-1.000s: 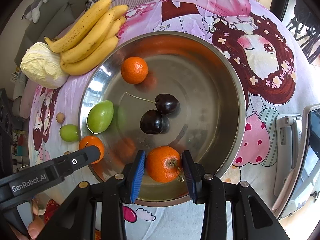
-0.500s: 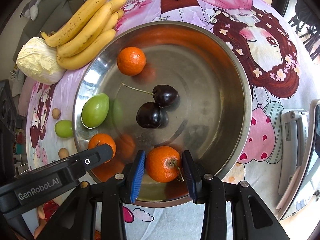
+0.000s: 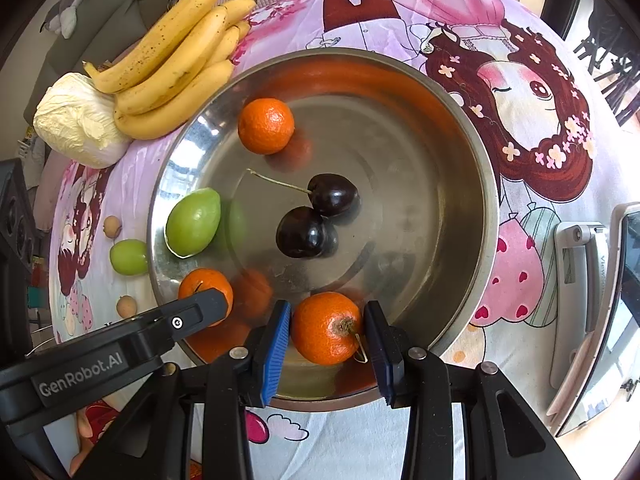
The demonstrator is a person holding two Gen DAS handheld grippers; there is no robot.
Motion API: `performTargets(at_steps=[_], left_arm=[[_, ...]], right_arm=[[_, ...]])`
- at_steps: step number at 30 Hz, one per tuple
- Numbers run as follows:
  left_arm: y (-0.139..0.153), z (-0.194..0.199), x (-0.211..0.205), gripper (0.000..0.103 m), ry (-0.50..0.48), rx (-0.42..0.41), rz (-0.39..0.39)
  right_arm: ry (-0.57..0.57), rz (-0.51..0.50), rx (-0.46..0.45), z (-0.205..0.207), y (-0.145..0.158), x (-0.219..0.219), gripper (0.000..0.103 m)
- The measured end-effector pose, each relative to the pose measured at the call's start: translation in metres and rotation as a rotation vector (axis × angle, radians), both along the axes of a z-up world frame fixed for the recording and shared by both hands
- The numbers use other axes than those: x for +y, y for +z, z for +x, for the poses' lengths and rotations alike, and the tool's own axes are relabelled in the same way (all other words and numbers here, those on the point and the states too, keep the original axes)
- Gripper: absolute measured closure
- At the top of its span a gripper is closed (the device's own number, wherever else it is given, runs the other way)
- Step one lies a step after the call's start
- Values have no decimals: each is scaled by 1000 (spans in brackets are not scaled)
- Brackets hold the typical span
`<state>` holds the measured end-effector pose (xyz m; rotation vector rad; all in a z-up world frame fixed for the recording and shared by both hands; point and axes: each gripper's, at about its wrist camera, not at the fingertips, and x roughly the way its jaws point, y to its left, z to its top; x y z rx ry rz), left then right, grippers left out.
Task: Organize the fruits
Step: 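Lower both tangerines into the steel bowl and open both tools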
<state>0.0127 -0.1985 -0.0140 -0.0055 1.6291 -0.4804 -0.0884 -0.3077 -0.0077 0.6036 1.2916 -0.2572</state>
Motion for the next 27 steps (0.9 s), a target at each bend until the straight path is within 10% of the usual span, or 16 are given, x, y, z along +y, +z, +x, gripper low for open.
performTargets(at_steps=[27], left_arm=[[24, -1, 27, 68, 29, 6, -20]], right_arm=[[15, -20, -5, 2, 25, 5, 61]])
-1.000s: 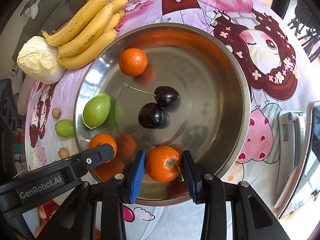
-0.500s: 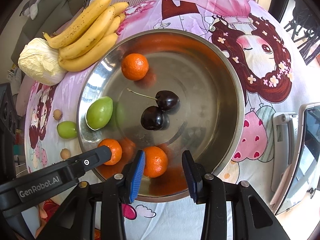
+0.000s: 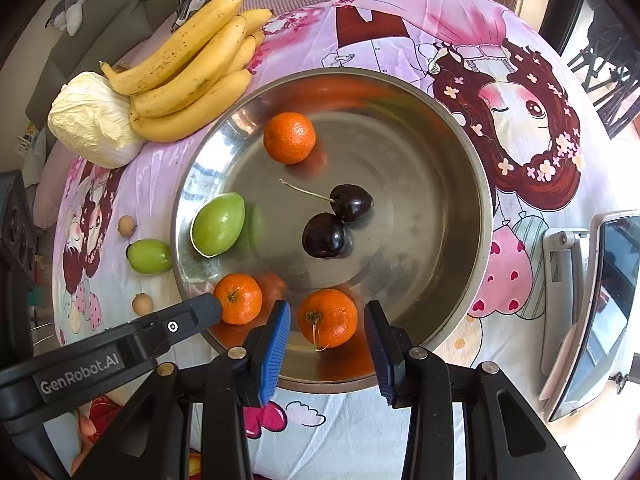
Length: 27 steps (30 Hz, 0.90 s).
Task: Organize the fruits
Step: 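Lower both tangerines into the steel bowl and open both tools, then withdraw both open tools from the bowl toward the remaining fruits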
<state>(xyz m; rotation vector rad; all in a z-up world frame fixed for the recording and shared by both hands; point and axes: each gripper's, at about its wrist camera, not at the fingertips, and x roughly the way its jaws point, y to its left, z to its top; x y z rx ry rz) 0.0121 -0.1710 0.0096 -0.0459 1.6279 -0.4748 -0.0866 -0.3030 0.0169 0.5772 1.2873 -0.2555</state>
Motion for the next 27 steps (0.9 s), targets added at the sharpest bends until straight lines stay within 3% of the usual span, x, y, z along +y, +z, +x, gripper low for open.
performTargets(at_steps=[16, 18, 23, 27], left_arm=[[9, 3, 37, 68, 39, -2, -11], [9, 5, 41, 68, 39, -9, -8], [8, 11, 54, 67, 42, -46, 21], [7, 14, 69, 50, 58, -79, 50]], right_arm=[[-2, -14, 11, 1, 5, 12, 60], [-5, -10, 13, 1, 5, 12, 51], [-9, -15, 7, 2, 5, 14, 39], [-23, -20, -2, 3, 6, 13, 29]])
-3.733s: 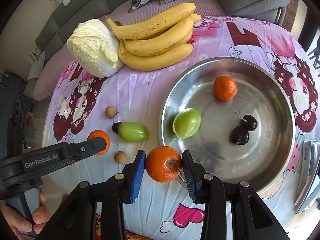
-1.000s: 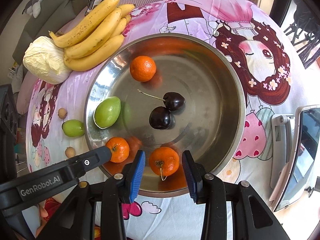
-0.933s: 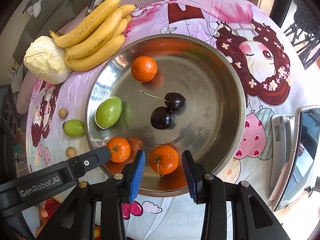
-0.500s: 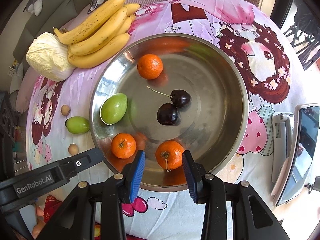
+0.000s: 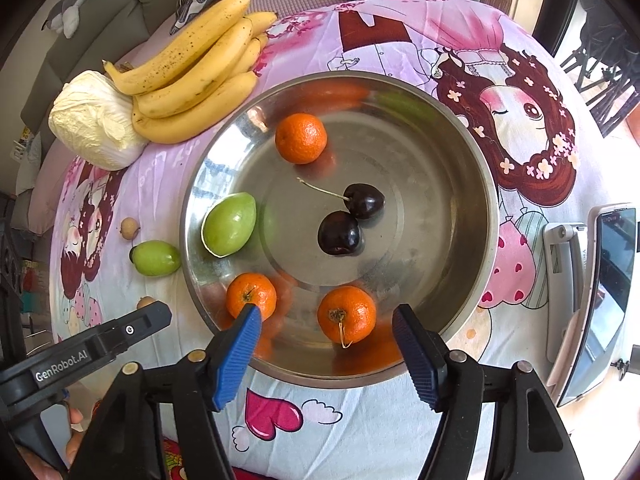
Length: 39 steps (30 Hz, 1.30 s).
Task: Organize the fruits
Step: 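Withdraw both open tools from the bowl toward the remaining fruits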
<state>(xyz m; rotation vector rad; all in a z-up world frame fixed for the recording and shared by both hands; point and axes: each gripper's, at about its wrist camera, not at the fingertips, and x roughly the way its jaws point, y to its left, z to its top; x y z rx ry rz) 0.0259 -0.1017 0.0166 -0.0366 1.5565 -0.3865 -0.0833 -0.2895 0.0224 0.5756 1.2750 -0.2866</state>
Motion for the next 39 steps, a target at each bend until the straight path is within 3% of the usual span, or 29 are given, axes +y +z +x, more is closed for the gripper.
performTargets(at_steps=[7, 14, 17, 19, 28, 39], left_arm=[[2, 5, 21, 37, 25, -50, 58], [4, 9, 28, 20, 34, -109, 76], [6, 9, 32, 17, 12, -150, 89], [8, 9, 35, 5, -12, -187, 99], [8, 18, 59, 4, -29, -232, 112], [-4, 37, 108, 4, 58, -194, 83]], right_arm=[[-1, -19, -1, 6, -2, 4, 19], [20, -48, -4, 12, -1, 14, 1], [28, -59, -11, 14, 0, 19, 0], [34, -56, -16, 17, -1, 22, 0], [72, -76, -10, 29, -2, 42, 0], [125, -86, -16, 51, -1, 79, 0]])
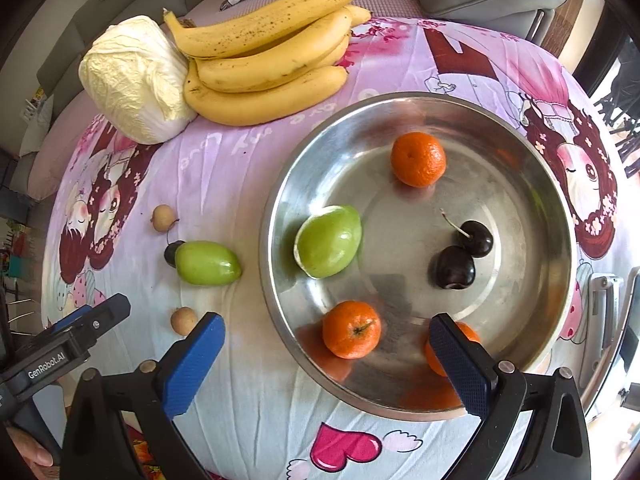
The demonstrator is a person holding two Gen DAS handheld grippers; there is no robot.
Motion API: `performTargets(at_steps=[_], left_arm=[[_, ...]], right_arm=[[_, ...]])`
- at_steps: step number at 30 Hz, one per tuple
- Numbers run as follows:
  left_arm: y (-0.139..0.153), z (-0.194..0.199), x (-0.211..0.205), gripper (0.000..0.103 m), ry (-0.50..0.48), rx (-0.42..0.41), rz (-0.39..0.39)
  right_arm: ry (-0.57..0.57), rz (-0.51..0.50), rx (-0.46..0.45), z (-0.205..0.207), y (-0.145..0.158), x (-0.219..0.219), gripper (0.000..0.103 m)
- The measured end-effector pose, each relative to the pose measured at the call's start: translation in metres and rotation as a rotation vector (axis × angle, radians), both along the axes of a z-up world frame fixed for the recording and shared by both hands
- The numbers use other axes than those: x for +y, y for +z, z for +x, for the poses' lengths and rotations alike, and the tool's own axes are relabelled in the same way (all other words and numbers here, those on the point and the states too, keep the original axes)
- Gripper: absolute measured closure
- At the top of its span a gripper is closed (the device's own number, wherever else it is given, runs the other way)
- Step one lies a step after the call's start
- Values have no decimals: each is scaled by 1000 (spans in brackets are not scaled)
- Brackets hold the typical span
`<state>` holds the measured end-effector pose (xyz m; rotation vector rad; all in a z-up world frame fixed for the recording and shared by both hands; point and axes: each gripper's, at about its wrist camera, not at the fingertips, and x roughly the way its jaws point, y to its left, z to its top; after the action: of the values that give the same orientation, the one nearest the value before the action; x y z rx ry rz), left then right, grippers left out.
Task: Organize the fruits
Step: 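Withdraw both open tools from the bowl toward the remaining fruits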
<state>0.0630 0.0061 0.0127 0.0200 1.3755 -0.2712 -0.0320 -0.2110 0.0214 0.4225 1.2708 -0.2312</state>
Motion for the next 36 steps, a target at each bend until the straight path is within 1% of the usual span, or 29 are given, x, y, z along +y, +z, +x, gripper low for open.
performTargets(at_steps=[5, 13, 22, 30, 36], left_arm=[[-6, 4, 19, 4, 21, 22, -22], [-8, 8, 43, 4, 43, 32, -40], [-15, 7, 59, 4, 47, 67, -45], [-26, 10, 73, 4, 63, 95, -43], [-32, 15, 77, 4, 59, 93, -38]], right_arm=[[29, 1, 4, 13, -1, 24, 0], [58, -4, 9, 28, -1, 55, 0], [84, -1, 39, 39, -8, 81, 0], [92, 5, 57, 44, -16, 89, 0], [88, 10, 62, 47, -19, 89, 0]])
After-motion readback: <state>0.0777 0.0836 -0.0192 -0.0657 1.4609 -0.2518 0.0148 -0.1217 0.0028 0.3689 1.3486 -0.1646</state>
